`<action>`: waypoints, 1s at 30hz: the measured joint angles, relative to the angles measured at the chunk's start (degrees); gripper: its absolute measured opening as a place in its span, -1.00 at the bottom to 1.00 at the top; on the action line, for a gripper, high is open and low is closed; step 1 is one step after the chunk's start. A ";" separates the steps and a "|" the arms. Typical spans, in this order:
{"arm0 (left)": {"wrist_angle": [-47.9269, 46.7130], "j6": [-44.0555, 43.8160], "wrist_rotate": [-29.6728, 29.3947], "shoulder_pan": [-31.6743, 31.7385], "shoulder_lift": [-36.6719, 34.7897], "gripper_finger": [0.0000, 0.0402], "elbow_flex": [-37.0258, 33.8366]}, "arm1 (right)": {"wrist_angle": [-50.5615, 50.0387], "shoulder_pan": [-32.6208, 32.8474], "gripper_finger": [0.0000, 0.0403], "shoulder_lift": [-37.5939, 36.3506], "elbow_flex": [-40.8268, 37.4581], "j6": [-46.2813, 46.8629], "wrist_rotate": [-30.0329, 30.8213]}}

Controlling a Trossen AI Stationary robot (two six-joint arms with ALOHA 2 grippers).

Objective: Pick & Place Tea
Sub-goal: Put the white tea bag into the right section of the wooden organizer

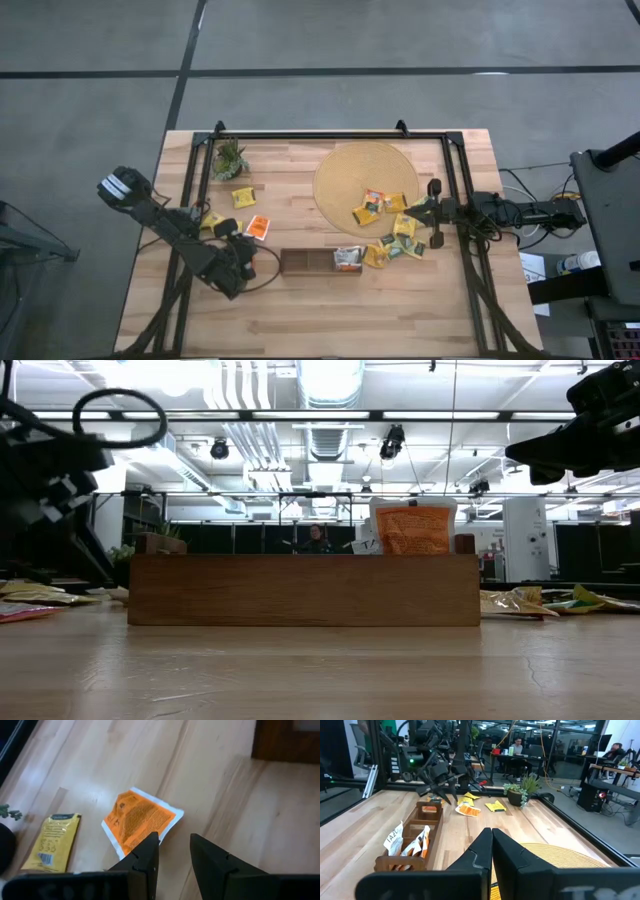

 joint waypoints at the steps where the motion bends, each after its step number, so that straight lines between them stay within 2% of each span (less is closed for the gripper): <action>1: 0.46 0.03 -0.01 0.16 0.05 -0.47 -0.47 | -0.02 0.02 -0.96 0.00 0.00 0.00 -0.02; 9: 1.27 0.08 -0.03 1.58 0.50 -0.47 -2.23 | 0.00 0.01 -0.96 0.00 0.00 0.00 -0.01; 21: 9.70 7.38 -2.36 5.29 0.50 -0.47 -3.62 | 0.00 0.02 -0.96 0.00 0.00 0.00 -0.01; 30: 15.38 9.87 -0.46 7.03 0.54 -0.47 -5.97 | 0.00 0.02 -0.96 0.00 0.00 0.00 -0.02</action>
